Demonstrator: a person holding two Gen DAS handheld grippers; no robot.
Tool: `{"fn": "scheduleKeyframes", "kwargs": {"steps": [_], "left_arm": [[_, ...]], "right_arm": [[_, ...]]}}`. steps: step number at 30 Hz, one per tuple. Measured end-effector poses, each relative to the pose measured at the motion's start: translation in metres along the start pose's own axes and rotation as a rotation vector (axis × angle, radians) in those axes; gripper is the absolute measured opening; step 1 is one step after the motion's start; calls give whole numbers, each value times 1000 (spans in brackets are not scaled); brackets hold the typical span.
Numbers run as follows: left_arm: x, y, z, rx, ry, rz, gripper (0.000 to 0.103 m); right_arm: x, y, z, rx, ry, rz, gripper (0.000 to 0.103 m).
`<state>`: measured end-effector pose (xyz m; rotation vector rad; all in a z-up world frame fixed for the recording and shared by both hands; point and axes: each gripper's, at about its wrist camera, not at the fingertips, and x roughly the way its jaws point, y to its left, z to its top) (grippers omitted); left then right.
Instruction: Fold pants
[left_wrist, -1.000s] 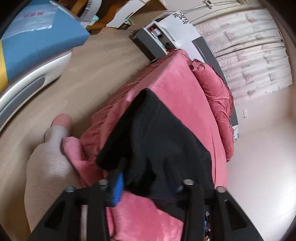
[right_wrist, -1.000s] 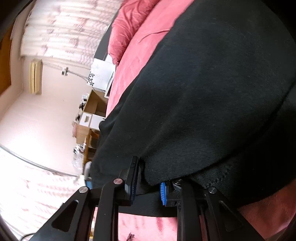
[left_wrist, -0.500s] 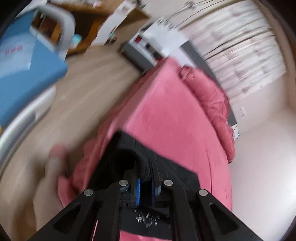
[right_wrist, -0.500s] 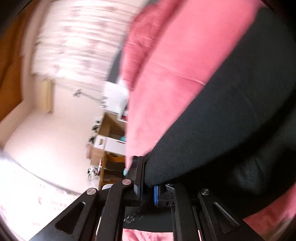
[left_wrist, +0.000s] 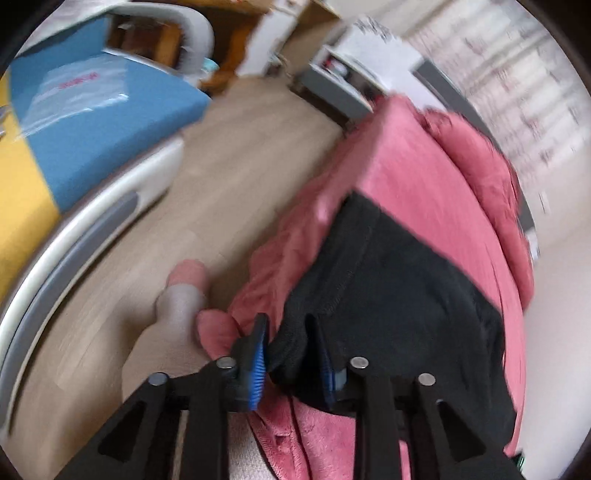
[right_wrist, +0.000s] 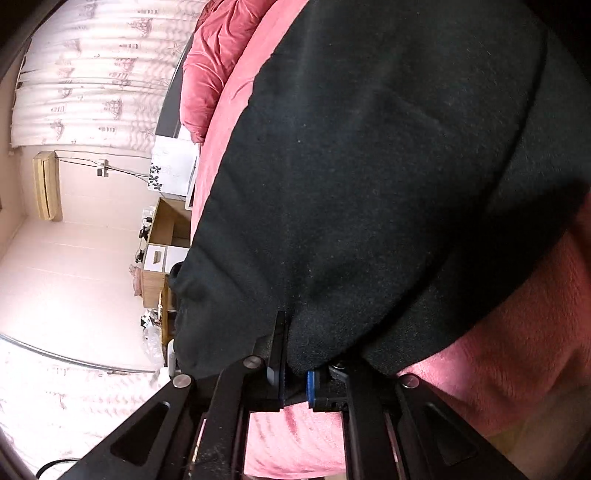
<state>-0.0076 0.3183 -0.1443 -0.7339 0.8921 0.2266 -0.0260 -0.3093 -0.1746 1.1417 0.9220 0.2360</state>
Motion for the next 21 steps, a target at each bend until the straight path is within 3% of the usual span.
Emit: {"fn": "scheduleKeyframes", "kwargs": {"steps": [1, 3, 6, 9, 13, 17, 21], "left_arm": [[-17, -2, -2, -14, -92, 47, 27], [-36, -15, -1, 7, -210, 69, 28], [-55, -56, -10, 131, -299, 47, 31], [-40, -108, -26, 300, -221, -37, 32], [0, -162, -57, 476, -77, -111, 32], [35, -205, -82, 637, 9, -51, 31], [52, -206, -96, 614, 105, 28, 31]], "right_arm": [[2, 1, -3, 4, 0, 7, 8], [-2, -9, -10, 2, 0, 14, 9], [-6, -11, -10, -25, -2, 9, 14], [-18, -1, -3, -68, -43, 23, 33], [-52, 4, 29, -121, -154, -36, 36], [-100, -18, 71, -63, -300, -67, 36], [-151, -61, 115, 56, -437, -133, 40]]}}
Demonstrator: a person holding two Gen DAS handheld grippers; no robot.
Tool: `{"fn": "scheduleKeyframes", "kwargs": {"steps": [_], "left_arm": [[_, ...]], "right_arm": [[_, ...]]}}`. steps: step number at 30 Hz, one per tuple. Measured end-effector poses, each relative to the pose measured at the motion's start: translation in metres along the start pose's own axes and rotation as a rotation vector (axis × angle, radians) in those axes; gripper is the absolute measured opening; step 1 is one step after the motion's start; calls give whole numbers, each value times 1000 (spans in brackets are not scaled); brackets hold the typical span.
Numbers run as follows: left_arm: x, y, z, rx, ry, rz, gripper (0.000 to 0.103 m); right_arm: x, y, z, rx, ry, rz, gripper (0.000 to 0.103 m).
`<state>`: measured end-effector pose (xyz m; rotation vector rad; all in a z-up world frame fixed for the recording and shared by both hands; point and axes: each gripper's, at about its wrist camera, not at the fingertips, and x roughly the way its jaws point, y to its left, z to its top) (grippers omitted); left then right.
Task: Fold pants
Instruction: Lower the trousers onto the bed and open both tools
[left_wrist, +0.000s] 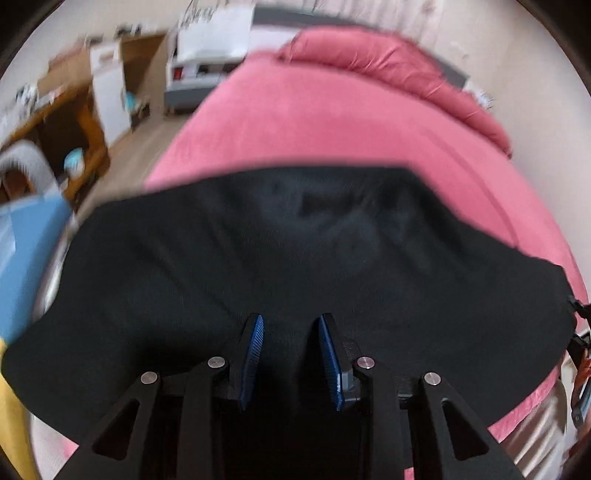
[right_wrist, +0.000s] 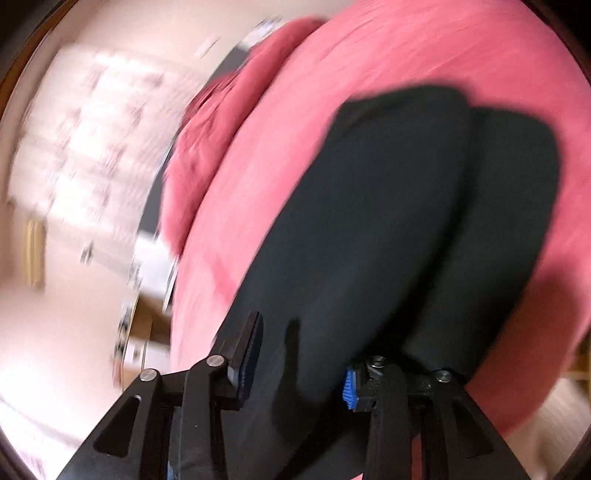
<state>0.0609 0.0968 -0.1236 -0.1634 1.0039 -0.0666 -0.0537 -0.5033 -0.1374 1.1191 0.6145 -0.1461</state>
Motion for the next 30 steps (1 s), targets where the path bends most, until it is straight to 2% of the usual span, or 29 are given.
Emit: {"fn": "scheduleKeyframes", "kwargs": {"steps": [1, 3, 4, 5, 6, 7, 12, 14, 16, 17, 18, 20, 23, 26, 28, 30], "left_arm": [[1, 4, -4, -33, -7, -11, 31], [-1, 4, -5, -37, -16, -12, 31], [-2, 2, -5, -19, -14, -2, 31], [-3, -4, -6, -2, -13, 8, 32], [-3, -8, -6, 14, -13, 19, 32], [-5, -8, -7, 18, -14, 22, 32], [-3, -11, -7, 0, -27, 14, 32], [-2, -10, -6, -1, -25, 13, 32], [-1, -8, -8, 3, -24, 10, 32], [-1, -7, -8, 6, -24, 7, 32], [2, -4, -5, 10, -23, 4, 32], [5, 1, -1, 18, -20, -5, 32], [5, 5, -1, 14, -23, -14, 32], [-1, 0, -1, 16, -37, -15, 32], [-6, -9, 2, 25, -56, -54, 32], [-9, -22, 5, 46, -68, -89, 32]], "right_arm": [[-4, -11, 13, 29, -31, -15, 40], [-12, -33, 35, 89, -80, -37, 40], [-14, -40, 44, 109, -85, -33, 34], [-17, -46, 52, 127, -72, -22, 16], [-20, -46, 57, 130, -61, -23, 8], [-26, -42, 60, 114, -57, -21, 7], [-78, -18, 50, -91, -179, 17, 7], [-79, -29, 40, -58, -177, -43, 7], [-68, -50, 37, -34, -132, -145, 9], [-63, -59, 36, -24, -115, -167, 9], [-62, -65, 35, -14, -112, -156, 9], [-67, -63, 35, 3, -135, -157, 18], [-92, -40, 29, -24, -253, -331, 25], [-120, -11, 9, -81, -392, -348, 37], [-111, 21, -10, -216, -367, -318, 38], [-92, 42, -32, -332, -275, -274, 38]]}}
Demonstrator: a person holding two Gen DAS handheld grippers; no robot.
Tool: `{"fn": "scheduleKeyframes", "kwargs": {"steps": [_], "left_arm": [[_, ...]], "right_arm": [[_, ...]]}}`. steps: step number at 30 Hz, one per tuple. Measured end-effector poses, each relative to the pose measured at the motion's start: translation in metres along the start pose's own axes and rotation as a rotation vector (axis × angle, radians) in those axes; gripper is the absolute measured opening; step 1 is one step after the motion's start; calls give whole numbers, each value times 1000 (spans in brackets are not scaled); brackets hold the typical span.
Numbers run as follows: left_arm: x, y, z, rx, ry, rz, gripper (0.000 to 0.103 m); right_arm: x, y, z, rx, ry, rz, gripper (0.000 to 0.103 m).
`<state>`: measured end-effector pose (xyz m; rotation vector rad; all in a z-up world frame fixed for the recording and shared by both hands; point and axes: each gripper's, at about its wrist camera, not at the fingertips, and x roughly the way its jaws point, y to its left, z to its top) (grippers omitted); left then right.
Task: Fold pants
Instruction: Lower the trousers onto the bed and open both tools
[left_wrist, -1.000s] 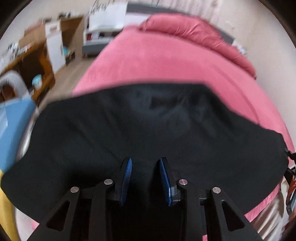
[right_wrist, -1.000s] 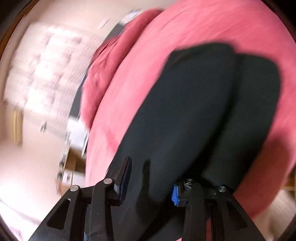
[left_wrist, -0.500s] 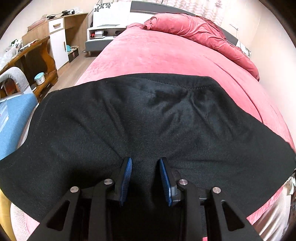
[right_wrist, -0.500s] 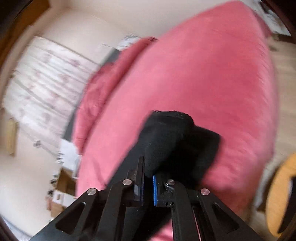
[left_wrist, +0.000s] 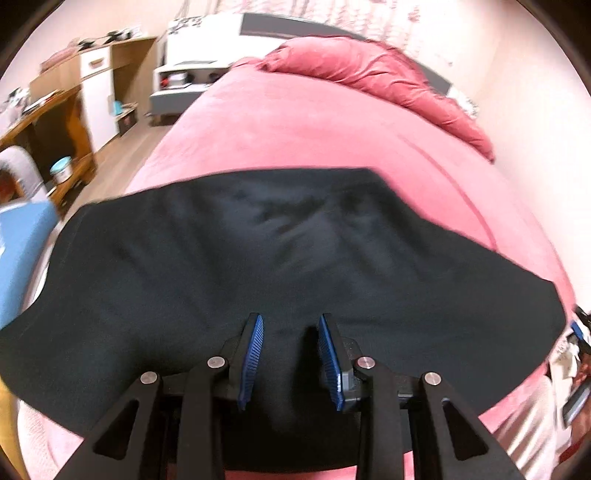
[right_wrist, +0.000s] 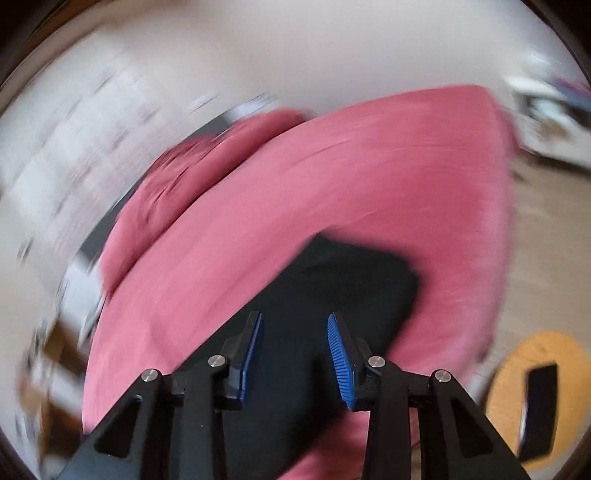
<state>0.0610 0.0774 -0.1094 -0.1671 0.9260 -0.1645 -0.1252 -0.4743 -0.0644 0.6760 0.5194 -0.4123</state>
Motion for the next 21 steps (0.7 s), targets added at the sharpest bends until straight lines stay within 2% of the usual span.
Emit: {"fn": "scheduleKeyframes", "kwargs": {"steps": [3, 8, 11, 14, 19, 21], "left_arm": [[1, -25, 13, 55, 1, -70, 32], [21, -59, 38, 159, 34, -96, 32], [39, -76, 56, 228, 50, -101, 29], [60, -90, 71, 292, 74, -86, 28], [105, -97, 84, 364, 97, 28, 22], [112, -99, 87, 400, 61, 56, 21]], "right_arm": [[27, 45, -29, -134, 141, 112, 37], [49, 84, -68, -212, 290, 242, 34], [66, 94, -91, -277, 319, 223, 34], [71, 90, -87, -277, 317, 223, 34], [77, 95, -88, -244, 323, 232, 34], [82, 102, -89, -236, 325, 234, 34]]}}
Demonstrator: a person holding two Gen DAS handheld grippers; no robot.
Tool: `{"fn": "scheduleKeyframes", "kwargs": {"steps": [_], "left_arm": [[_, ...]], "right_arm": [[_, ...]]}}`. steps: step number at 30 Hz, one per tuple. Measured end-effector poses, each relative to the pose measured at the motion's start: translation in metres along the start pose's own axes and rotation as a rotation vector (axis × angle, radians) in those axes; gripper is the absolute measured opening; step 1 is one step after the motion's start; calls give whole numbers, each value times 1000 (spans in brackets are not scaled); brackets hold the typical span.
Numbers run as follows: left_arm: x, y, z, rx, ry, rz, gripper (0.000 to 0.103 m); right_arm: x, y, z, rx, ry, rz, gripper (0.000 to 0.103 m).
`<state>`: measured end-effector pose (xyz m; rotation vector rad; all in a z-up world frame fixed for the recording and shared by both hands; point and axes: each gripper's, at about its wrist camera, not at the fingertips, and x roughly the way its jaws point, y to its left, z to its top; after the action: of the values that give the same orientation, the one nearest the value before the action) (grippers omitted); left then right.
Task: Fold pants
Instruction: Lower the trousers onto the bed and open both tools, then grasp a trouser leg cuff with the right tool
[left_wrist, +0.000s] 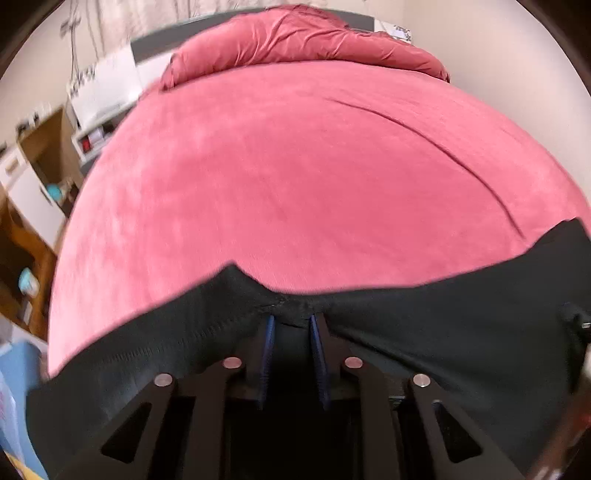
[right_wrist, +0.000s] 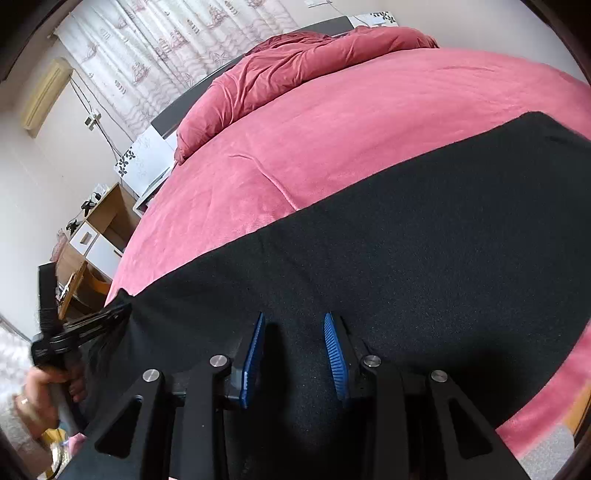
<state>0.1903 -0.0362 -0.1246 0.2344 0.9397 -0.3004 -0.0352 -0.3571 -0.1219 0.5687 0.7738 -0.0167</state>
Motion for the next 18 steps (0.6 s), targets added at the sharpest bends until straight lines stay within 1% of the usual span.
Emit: {"fn": "scheduleKeyframes", "kwargs": {"steps": [2, 4, 6, 8, 10, 13, 14, 16, 18], "left_arm": [[3, 4, 6, 16, -43, 22, 21], [4, 10, 12, -5, -74, 30, 20], [1, 19, 14, -55, -66, -6, 20], [-7, 24, 14, -78, -70, -11, 20], [-27, 29, 3, -110, -102, 7, 20], [-49, 29, -22, -116, -125, -38, 21], [-52, 28, -32, -108, -118, -36, 21], [-50, 26, -55, -104, -77, -31, 21], [-48, 27, -78, -135, -41, -14, 21]], "right_arm": [[5, 2, 3, 6, 1, 4, 34], [6, 1, 3, 10, 1, 6, 34], [6, 1, 3, 11, 0, 7, 34], [6, 1, 3, 17, -3, 12, 34], [4, -1, 4, 27, -16, 21, 34], [1, -2, 4, 39, -39, 25, 34], [2, -2, 3, 40, -35, 22, 34], [4, 0, 3, 36, -25, 9, 34], [4, 1, 3, 36, -19, 0, 34]]}}
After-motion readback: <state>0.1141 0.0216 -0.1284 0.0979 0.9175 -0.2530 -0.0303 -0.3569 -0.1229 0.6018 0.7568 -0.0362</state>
